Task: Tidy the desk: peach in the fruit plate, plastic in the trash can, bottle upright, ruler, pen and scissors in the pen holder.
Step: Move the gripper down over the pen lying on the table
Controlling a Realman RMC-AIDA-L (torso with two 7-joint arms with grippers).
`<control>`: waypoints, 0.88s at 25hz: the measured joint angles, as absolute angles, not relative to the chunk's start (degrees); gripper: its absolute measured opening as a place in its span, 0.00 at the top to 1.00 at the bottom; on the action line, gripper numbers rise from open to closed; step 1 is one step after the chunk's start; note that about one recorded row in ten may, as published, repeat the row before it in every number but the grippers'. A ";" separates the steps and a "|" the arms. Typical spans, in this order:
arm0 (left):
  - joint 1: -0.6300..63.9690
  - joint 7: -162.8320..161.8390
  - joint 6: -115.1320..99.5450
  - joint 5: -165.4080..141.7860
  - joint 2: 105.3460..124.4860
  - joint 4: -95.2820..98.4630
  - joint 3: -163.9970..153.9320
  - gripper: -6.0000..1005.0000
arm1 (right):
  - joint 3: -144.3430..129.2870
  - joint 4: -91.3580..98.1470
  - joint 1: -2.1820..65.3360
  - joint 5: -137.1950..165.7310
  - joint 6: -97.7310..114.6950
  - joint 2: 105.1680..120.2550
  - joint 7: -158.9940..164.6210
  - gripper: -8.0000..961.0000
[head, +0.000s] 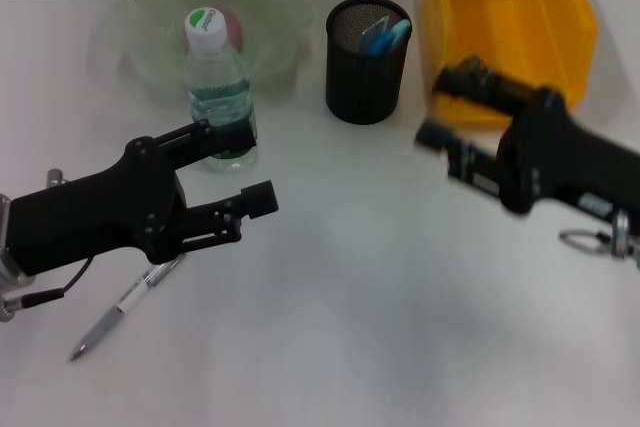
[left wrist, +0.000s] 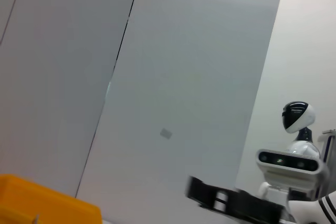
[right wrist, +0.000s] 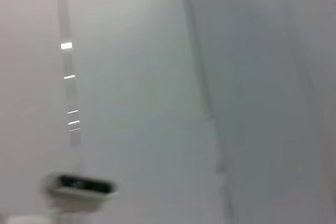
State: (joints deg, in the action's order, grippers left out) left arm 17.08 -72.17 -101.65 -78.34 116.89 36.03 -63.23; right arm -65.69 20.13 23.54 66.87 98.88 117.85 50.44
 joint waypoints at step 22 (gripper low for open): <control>17.70 -90.43 -94.01 -103.90 115.31 46.86 -55.20 0.21 | -63.59 19.26 18.57 77.39 97.54 116.48 53.34 0.41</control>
State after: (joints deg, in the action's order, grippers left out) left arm 17.70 -90.43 -94.01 -103.90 115.31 46.86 -55.20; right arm -63.59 19.26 18.57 77.39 97.54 116.48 53.34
